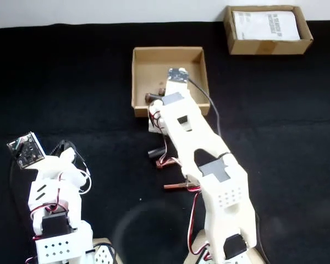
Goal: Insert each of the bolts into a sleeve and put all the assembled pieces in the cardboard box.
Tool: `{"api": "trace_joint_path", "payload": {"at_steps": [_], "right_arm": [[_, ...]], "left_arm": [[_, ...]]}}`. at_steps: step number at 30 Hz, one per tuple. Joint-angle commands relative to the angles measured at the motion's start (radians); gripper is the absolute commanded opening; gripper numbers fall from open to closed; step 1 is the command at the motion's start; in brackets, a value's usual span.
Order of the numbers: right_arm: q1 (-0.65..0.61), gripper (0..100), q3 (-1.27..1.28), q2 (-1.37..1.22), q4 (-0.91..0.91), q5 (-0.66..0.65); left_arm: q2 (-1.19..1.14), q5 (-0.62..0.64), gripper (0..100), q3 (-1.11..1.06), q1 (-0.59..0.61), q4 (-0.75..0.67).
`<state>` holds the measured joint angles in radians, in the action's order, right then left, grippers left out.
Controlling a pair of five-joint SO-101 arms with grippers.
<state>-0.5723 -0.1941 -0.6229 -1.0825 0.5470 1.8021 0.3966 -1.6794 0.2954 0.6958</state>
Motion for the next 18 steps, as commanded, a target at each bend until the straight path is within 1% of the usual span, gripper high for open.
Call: {"api": "trace_joint_path", "payload": {"at_steps": [1,4,12,15,18], "right_arm": [[-0.002,0.8,-0.061,0.016,-0.071,-0.044],[0.025,0.8,-0.16,0.064,-0.179,-0.078],[0.108,0.8,-0.42,0.285,-0.427,-0.081],[0.154,0.8,-0.472,0.375,-0.506,-0.078],[0.196,0.8,-0.476,0.469,-0.622,-0.077]], "left_arm": [[0.013,-0.005,1,-0.016,-0.021,0.005],[0.013,-0.005,1,-0.016,-0.021,0.005],[0.007,-0.005,1,-0.016,-0.041,0.0],[0.005,-0.006,1,-0.016,-0.041,-0.002],[0.004,-0.017,1,-0.016,-0.041,0.0]]}}
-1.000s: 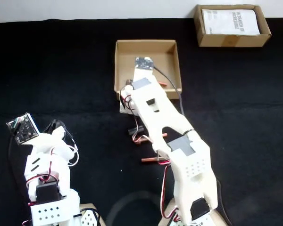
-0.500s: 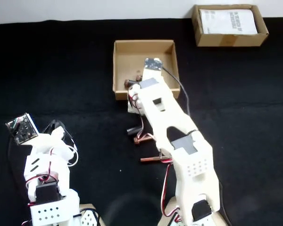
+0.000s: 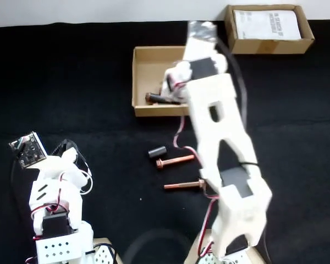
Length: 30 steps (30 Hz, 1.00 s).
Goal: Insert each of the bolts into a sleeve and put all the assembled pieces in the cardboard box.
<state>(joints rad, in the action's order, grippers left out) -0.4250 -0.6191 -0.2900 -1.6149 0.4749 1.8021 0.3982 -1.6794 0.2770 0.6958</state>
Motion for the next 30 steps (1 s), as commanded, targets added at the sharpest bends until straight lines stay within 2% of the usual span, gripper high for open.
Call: {"api": "trace_joint_path", "payload": {"at_steps": [1,4,7,11,16,18,21,24,30], "right_arm": [[0.065,0.8,-0.051,0.166,-0.125,-0.005],[0.154,0.8,-0.021,0.271,-0.147,-0.008],[0.275,0.8,0.054,0.361,-0.145,-0.009],[0.47,0.8,0.194,0.521,-0.147,-0.012],[0.736,0.8,0.384,0.754,-0.13,-0.149],[0.877,0.8,0.484,0.84,-0.09,-0.178],[1.099,0.8,0.665,0.961,0.039,-0.258],[1.311,0.8,0.901,1.07,0.248,-0.322],[1.61,0.8,1.346,1.257,0.667,-0.471]], "left_arm": [[0.004,-0.052,1,-0.016,-0.022,0.002],[0.002,-0.204,1,-0.016,-0.021,0.038],[0.004,-0.302,1,-0.016,-0.022,0.095],[0.004,-0.322,1,-0.016,-0.024,0.123],[0.004,-0.324,1,-0.005,-0.03,0.256],[0.004,-0.361,1,0.012,-0.076,0.298],[0.002,-0.496,1,0.047,-0.179,0.33],[0.001,-0.598,1,0.079,-0.229,0.331],[-0.188,-0.629,2,0.186,-0.239,0.327]]}}
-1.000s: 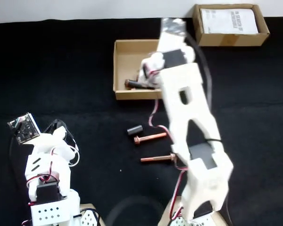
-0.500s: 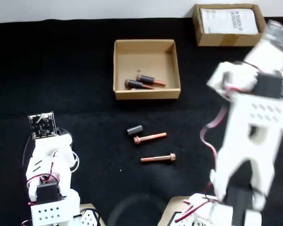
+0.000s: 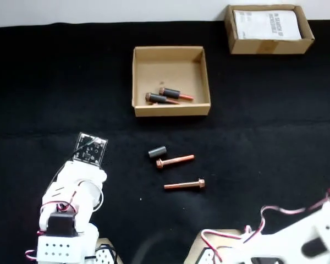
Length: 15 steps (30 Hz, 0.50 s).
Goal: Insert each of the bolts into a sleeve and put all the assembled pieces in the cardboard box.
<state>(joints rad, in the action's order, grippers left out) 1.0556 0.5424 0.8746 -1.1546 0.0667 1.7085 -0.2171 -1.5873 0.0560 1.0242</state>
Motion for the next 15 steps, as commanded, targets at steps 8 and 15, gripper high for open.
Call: {"api": "trace_joint_path", "payload": {"at_steps": [8,15], "right_arm": [[0.311,0.8,0.602,0.295,0.742,-0.106],[0.397,0.8,0.84,0.369,1.201,-0.106]], "left_arm": [[-0.622,-0.009,9,0.542,-0.128,0.083],[-1.013,-0.015,10,0.949,-0.44,0.359]]}}
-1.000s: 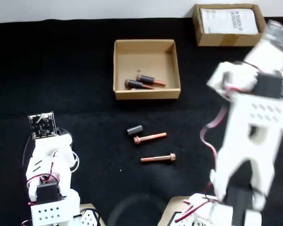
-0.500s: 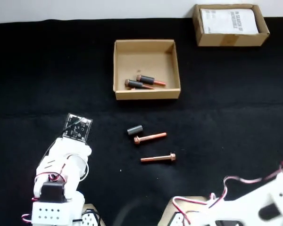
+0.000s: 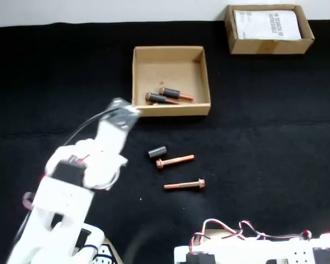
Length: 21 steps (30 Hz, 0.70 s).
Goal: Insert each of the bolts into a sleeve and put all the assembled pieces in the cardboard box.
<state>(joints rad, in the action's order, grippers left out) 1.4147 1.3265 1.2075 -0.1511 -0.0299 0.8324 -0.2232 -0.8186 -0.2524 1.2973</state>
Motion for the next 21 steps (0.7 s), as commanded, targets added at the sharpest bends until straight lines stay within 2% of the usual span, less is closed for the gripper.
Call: {"api": "trace_joint_path", "payload": {"at_steps": [1,5,8,13,17,21], "right_arm": [[0.053,0.8,0.084,0.036,0.266,-0.009],[0.099,0.8,0.188,0.033,0.55,-0.005],[0.11,0.8,0.246,0.033,0.685,-0.002],[0.091,0.8,0.289,0.033,0.711,-0.008],[0.084,0.8,0.314,0.033,0.711,-0.008],[0.061,0.8,0.321,0.033,0.711,-0.009]], "left_arm": [[-0.183,-0.009,10,0.232,-0.173,0.11],[-0.357,-0.011,10,0.417,-0.3,0.16],[-0.476,-0.011,10,0.53,-0.364,0.16],[-0.687,-0.129,10,0.696,-0.47,0.213],[-0.852,-0.176,10,0.822,-0.53,0.279],[-0.998,-0.242,19,0.92,-0.573,0.324]]}}
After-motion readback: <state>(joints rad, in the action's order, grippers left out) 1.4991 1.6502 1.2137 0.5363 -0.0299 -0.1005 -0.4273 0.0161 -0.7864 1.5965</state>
